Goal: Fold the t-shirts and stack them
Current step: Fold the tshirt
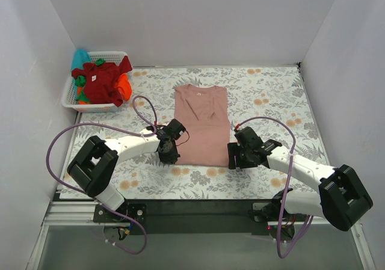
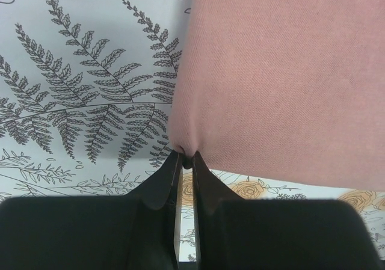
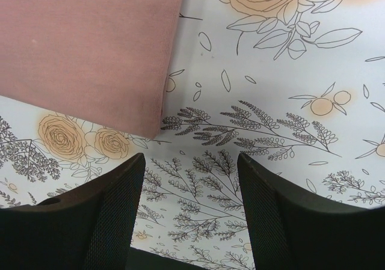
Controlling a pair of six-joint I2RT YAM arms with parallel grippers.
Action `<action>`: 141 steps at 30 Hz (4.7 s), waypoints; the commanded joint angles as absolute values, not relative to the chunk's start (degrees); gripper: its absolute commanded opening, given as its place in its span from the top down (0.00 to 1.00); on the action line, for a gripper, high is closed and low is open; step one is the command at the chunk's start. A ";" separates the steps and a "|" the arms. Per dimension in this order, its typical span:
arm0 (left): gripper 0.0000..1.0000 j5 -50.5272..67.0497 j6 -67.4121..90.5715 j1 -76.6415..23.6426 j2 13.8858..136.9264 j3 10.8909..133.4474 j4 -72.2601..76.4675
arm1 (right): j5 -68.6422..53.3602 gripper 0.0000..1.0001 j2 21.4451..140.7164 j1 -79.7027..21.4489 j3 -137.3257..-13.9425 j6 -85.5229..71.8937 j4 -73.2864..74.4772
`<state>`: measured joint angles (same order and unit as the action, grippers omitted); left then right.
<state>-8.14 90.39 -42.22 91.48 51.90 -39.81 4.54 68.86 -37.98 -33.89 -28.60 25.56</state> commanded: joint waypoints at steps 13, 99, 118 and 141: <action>1.00 -7.47 93.08 -44.03 88.95 46.41 -42.54 | 2.63 0.38 71.63 -38.32 -38.32 -29.18 23.91; 1.00 1.58 87.10 -39.56 75.32 66.80 -55.73 | 7.30 0.99 81.12 -37.18 -83.39 -16.18 58.19; 1.00 4.30 82.36 -31.12 84.11 72.07 -49.23 | 4.48 0.99 98.42 -31.99 -104.05 -8.00 55.99; 1.00 4.84 78.66 -20.04 98.78 70.05 -36.04 | 0.44 0.99 117.42 -28.13 -111.80 -5.45 43.42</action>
